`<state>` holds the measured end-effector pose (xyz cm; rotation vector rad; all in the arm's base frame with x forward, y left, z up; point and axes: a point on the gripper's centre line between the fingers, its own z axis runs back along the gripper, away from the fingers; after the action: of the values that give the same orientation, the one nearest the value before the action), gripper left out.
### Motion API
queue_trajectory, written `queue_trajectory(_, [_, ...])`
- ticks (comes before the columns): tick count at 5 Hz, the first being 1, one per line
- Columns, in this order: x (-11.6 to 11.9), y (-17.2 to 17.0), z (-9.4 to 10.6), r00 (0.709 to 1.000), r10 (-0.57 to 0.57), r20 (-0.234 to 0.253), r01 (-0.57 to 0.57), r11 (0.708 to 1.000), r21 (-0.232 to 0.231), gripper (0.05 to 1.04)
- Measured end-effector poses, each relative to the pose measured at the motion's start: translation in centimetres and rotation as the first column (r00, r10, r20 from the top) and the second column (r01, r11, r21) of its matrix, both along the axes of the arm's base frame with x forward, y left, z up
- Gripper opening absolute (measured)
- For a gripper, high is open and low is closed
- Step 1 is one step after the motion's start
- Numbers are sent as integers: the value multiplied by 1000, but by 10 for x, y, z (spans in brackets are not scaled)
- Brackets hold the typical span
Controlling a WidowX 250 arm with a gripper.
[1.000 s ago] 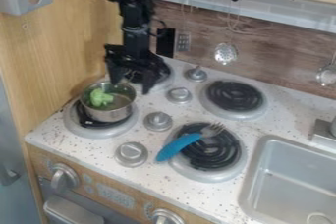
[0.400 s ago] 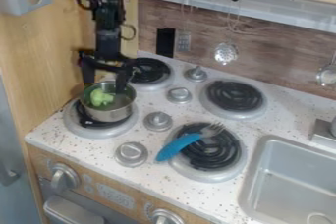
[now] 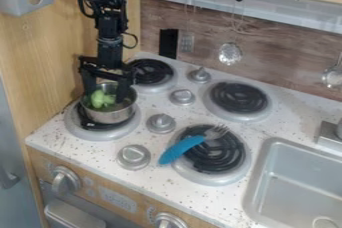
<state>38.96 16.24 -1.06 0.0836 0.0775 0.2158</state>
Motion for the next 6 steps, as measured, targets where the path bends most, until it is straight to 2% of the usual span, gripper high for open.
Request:
queue_trajectory(1, [-5,-1,-5,1000,-5,-21,5,1000,4,999])
queue_trajectory(2, [-6,-2,-11,1000,-2,-27,2,1000,-5,941])
queue_trajectory(3, [-6,-3,-16,999,2,-33,-2,1000,-10,657])
queue_trajectory(4, [-4,-7,-18,1000,-8,-25,8,1000,-6,509])
queue_trajectory(5, [-6,-8,-16,1000,-7,-15,7,1000,20,506])
queue_trajectory(6, [2,-15,15,997,-34,67,31,998,54,505])
